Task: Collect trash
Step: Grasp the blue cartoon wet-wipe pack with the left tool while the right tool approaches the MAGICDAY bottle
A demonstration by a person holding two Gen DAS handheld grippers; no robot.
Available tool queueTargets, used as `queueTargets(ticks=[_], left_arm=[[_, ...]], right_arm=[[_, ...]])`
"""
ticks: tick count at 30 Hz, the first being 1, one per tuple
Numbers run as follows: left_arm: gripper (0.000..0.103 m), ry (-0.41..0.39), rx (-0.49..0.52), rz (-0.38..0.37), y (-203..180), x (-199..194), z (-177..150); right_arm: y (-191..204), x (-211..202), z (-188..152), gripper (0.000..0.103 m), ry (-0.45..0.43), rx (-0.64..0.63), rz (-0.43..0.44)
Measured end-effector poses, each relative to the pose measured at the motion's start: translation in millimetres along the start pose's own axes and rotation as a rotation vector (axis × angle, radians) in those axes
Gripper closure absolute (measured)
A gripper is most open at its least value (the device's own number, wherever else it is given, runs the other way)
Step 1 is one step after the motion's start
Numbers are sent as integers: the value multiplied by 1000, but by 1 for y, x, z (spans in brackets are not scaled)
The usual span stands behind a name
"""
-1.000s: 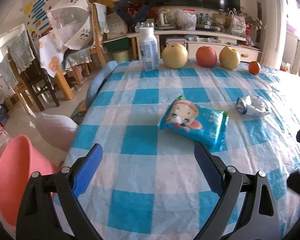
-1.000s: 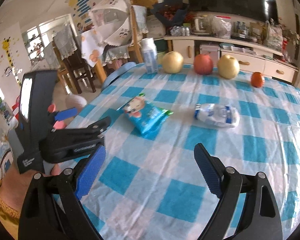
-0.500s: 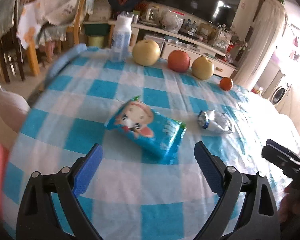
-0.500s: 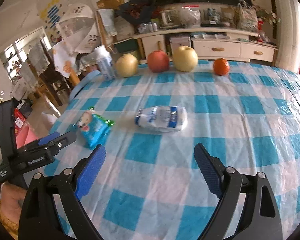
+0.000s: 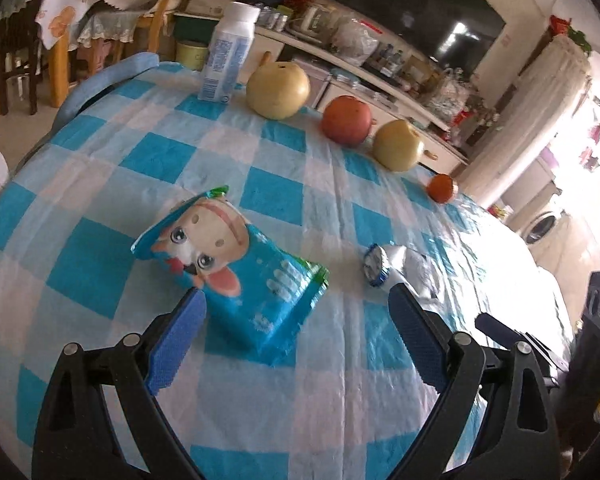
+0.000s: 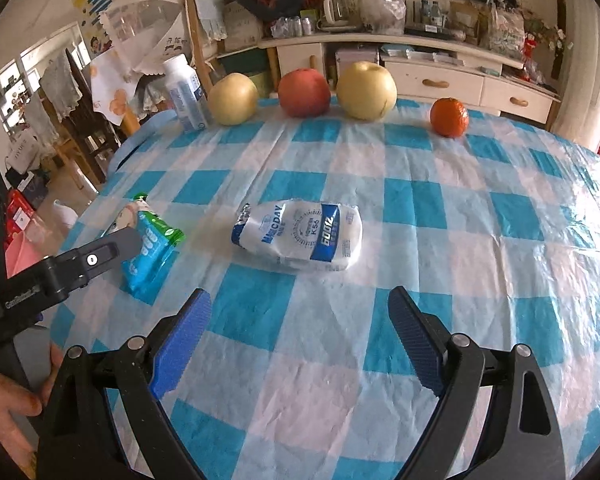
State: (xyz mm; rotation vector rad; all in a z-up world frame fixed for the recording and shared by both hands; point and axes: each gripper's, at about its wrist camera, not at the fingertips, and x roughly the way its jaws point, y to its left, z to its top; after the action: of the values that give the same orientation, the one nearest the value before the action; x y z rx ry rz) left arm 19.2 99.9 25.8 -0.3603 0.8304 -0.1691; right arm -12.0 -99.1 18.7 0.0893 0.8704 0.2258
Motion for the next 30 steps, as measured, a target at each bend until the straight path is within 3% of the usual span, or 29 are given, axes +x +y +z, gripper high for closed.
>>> queueTargets(ticks=[6, 10, 19, 23, 30], left_arm=[[10, -14, -27, 48, -2, 12, 14], [10, 0, -2, 127, -3, 24, 19], [10, 49, 88, 242, -3, 42, 16], [28, 43, 129, 273, -6, 42, 16], [44, 46, 147, 248, -1, 40, 18]], right_arm=[[-11, 18, 10, 14, 13, 50, 59], [-16, 29, 16, 14, 24, 102, 107], [1, 41, 25, 10, -1, 63, 89], [6, 53, 27, 10, 23, 42, 70], [12, 63, 27, 10, 44, -42, 36]])
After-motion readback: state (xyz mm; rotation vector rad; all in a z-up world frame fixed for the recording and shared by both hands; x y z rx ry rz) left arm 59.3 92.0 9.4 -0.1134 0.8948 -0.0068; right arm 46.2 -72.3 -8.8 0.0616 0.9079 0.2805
